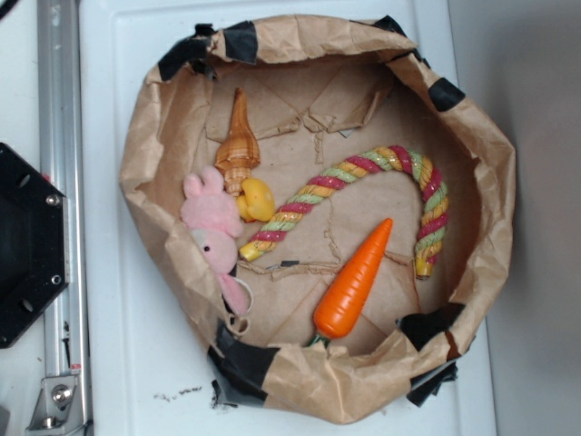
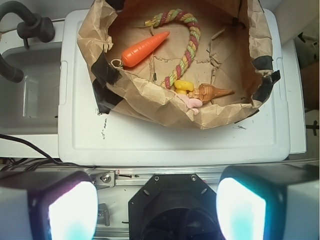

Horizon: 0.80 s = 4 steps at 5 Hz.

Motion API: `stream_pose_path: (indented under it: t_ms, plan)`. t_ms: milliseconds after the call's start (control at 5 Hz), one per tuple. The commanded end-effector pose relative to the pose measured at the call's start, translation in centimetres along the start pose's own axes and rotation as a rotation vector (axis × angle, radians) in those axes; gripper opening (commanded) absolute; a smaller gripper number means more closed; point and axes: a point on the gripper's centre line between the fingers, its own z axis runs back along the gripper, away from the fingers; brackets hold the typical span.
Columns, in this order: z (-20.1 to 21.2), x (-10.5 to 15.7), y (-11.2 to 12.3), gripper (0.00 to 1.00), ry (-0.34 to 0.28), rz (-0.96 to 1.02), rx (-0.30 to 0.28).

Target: Grab the carrot.

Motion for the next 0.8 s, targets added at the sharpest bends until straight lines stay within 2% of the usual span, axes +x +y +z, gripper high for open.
stream_pose_path:
  t_ms: [0, 200, 400, 600]
  plan:
    - [0.0, 0.0, 0.0, 1.00, 0.000, 0.000, 0.000]
    - [-2.9, 4.2, 2.5, 1.00, -0.038, 0.106, -0.069]
    - [-4.7, 7.4, 2.1, 1.00, -0.173, 0.199, -0.153]
    - [-7.8, 10.1, 1.5, 1.00, -0.236, 0.378, -0.236]
